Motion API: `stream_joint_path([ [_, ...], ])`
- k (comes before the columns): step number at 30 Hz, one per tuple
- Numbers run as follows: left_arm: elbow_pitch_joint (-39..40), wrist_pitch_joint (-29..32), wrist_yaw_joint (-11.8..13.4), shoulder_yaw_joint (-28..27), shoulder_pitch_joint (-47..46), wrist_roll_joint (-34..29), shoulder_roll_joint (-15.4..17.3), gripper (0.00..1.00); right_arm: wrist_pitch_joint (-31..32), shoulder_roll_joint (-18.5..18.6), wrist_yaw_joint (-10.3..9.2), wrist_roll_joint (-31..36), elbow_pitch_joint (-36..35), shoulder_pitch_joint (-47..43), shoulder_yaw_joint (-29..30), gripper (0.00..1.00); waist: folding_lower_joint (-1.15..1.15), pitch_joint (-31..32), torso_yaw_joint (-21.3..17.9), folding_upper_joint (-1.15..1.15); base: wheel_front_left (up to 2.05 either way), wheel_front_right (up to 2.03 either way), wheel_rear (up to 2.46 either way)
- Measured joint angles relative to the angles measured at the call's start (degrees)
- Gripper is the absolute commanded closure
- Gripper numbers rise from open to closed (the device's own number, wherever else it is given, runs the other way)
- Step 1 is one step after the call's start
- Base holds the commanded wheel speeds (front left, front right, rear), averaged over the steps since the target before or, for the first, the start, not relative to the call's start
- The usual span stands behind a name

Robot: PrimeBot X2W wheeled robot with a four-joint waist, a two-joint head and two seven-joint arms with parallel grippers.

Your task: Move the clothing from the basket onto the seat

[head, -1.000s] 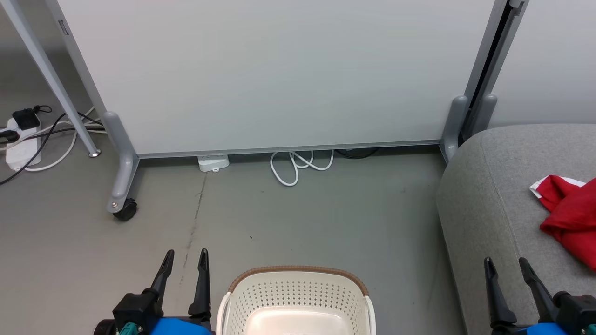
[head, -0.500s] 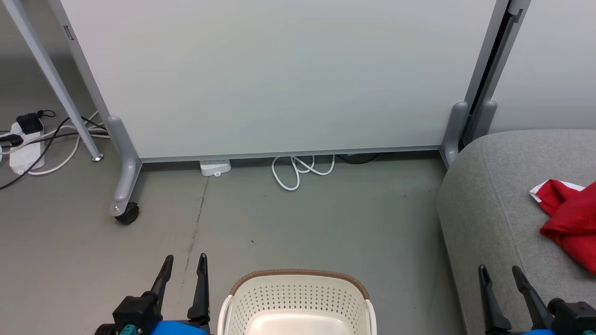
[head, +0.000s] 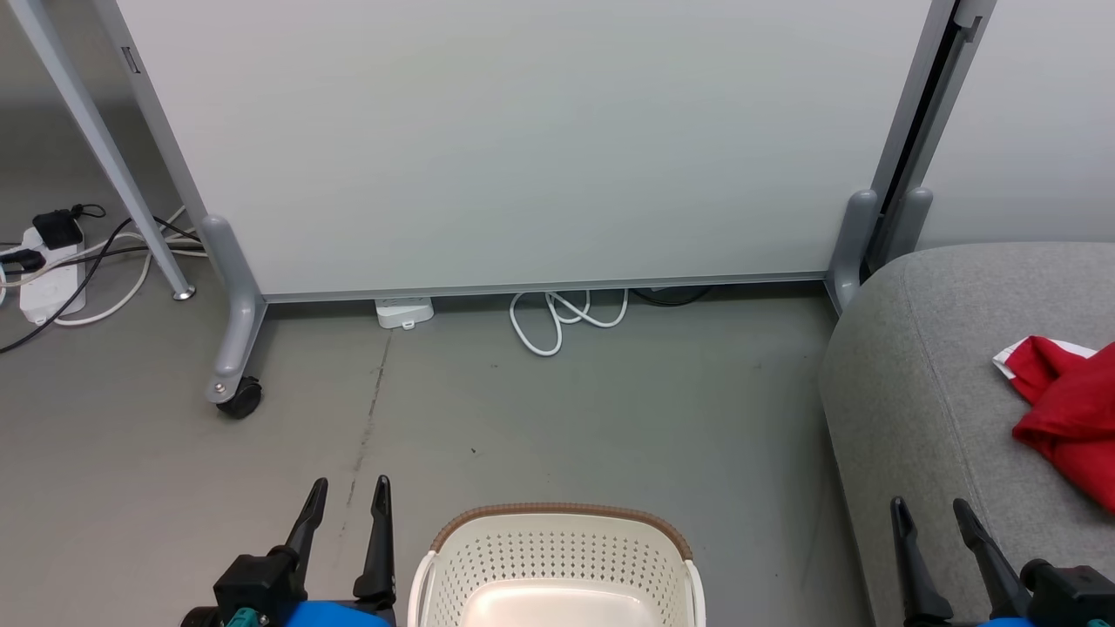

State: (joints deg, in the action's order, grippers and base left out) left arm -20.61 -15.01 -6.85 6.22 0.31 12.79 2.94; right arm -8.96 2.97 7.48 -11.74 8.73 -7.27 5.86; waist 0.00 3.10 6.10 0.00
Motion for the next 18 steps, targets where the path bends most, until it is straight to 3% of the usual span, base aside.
stream_joint_path([
  [7, 0.0, 0.0, 0.1, 0.1, 0.1, 0.4, 0.0, 0.00, 0.0, 0.0, 0.00, 0.0, 0.0, 0.0, -0.1, 0.00, 0.00, 0.2, 0.0, 0.00, 0.00, 0.00, 0.00],
  [8, -0.3, 0.1, 0.1, 0.1, 0.2, 0.3, 0.0, 1.00, 0.0, 0.0, 0.00, 0.0, 0.5, 0.0, -0.1, 1.00, 0.00, 0.2, 0.0, 0.00, 0.00, 0.00, 0.00],
  [18, -5.3, 0.4, 0.1, 0.1, 3.9, 0.4, 0.0, 1.00, 0.4, -0.7, 0.00, -0.1, 6.0, -0.2, -0.2, 1.00, 0.00, 0.2, 0.0, 0.00, 0.00, 0.00, 0.00],
])
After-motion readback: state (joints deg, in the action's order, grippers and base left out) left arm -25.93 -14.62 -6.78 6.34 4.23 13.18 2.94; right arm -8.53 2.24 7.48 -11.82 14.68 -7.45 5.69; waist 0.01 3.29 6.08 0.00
